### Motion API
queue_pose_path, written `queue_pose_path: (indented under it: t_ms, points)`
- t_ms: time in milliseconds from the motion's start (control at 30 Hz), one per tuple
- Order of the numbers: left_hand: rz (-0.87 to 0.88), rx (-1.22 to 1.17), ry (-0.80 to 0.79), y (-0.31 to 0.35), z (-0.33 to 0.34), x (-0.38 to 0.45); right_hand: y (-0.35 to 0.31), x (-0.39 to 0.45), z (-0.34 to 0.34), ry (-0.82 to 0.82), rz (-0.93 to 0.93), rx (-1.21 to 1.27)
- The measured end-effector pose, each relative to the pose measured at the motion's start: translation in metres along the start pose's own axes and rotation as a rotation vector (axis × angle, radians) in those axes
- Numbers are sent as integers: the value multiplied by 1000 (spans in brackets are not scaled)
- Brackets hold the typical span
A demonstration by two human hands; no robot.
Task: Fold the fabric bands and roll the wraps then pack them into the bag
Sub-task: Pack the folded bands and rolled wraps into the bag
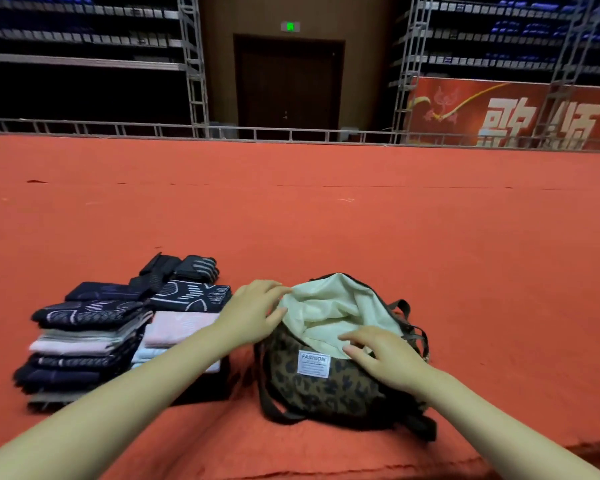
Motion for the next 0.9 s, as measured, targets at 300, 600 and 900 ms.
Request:
queue_pose_path:
  t_ms: [300,600,900]
  points:
    - [-294,38,263,-123,-120,-102,-168,94,-4,97,-167,340]
    - [-875,-95,305,-236,-122,-198,-301,202,30,-73,-170,476]
    - [-704,-132,339,-224,-105,-223,-354,207,102,-572,-181,524]
Point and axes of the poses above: each hand's wrist, its own x-axis towards the middle knuckle, its own z-axis out of the palm, y = z × x, the point moved 10 cm from there along x, towards the middle knuckle, and after that the axes turned 5 degrees about -x, right-handed, at the moved point
